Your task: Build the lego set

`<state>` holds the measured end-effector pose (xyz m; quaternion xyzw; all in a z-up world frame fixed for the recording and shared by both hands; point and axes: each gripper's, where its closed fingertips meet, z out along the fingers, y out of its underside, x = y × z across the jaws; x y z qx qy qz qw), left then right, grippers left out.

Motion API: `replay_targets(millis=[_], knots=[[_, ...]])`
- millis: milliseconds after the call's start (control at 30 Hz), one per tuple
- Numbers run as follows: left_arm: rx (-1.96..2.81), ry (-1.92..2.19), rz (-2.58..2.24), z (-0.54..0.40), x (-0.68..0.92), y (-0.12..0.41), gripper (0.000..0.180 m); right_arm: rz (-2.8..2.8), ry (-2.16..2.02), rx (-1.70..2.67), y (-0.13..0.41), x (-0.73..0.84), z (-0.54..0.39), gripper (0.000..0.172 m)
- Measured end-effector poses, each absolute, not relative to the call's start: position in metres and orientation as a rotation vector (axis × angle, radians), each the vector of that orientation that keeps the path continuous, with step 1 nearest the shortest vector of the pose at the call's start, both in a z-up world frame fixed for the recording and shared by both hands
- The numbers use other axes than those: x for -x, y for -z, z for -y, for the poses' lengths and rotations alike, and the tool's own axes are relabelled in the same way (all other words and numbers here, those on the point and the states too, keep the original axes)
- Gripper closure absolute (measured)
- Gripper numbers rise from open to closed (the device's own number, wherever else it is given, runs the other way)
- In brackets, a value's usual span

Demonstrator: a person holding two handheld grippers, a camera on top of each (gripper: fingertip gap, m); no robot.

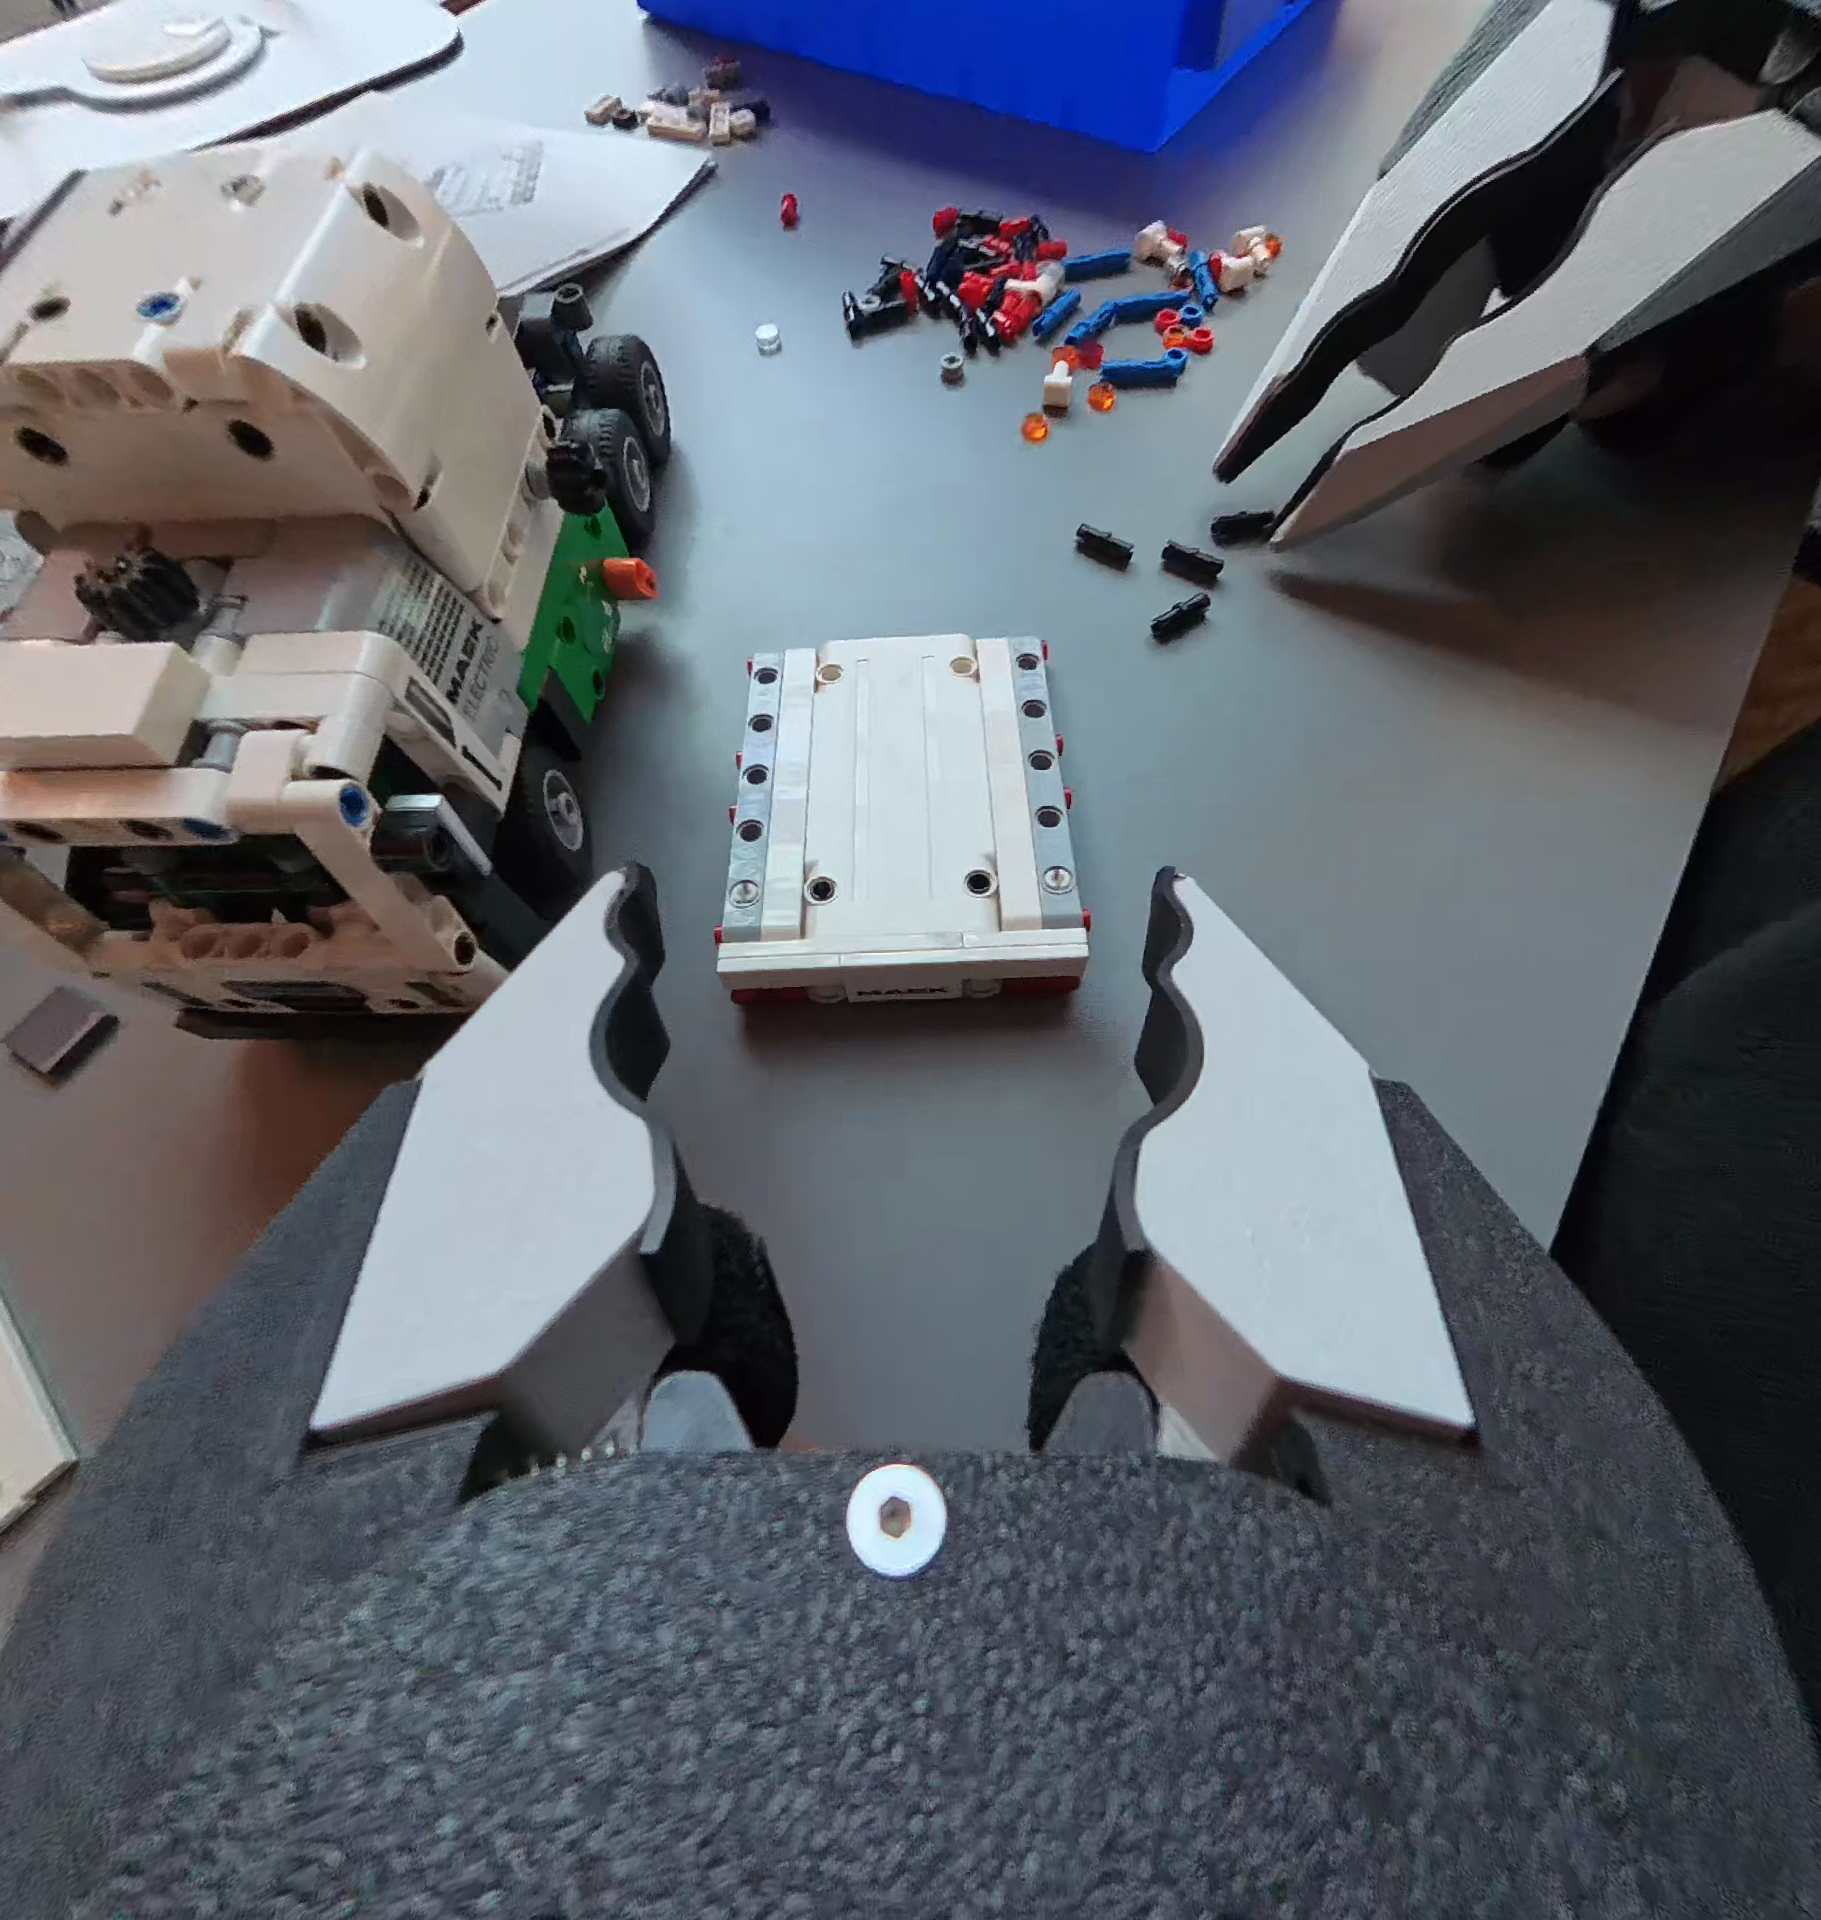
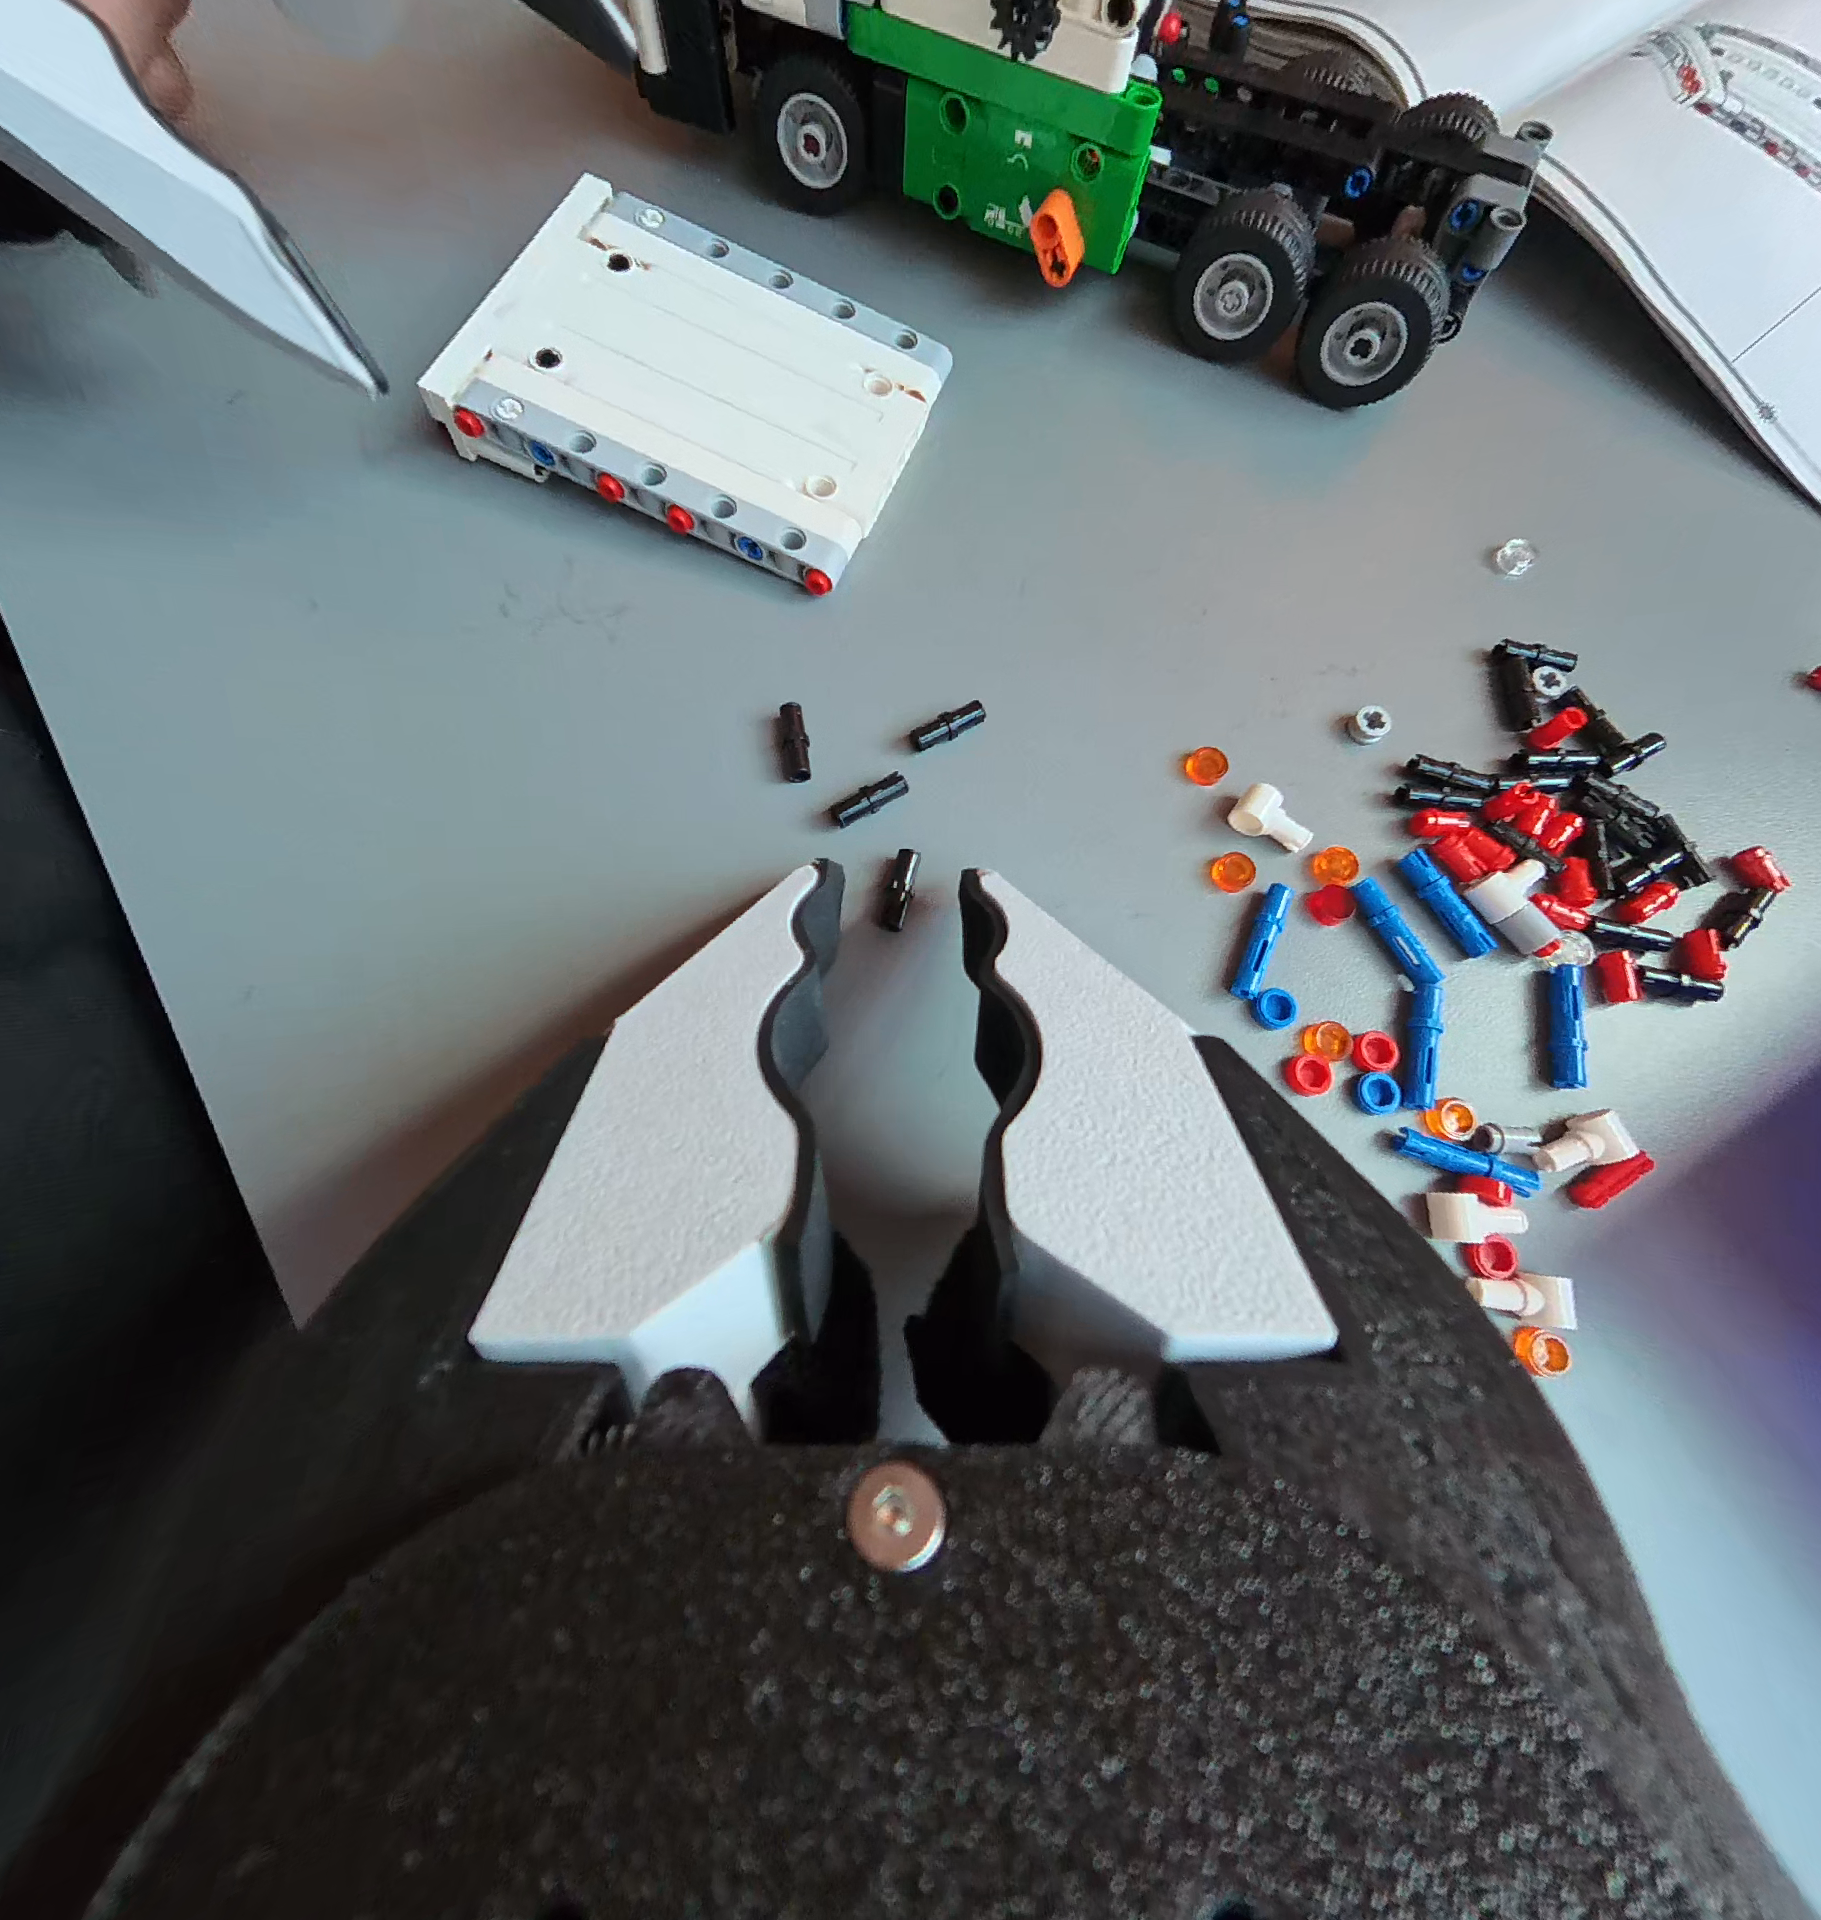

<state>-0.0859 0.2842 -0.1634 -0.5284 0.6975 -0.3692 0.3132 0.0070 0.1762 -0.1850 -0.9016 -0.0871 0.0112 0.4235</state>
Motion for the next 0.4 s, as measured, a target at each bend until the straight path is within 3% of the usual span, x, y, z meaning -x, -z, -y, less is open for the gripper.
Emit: replay_targets(millis=[400], knots=[[1.469, 0.865, -1.922, -0.284, 0.080, 0.182, 0.104, 0.218, -0.075, 2.229, 0.180, -0.005, -0.175, 0.148]])
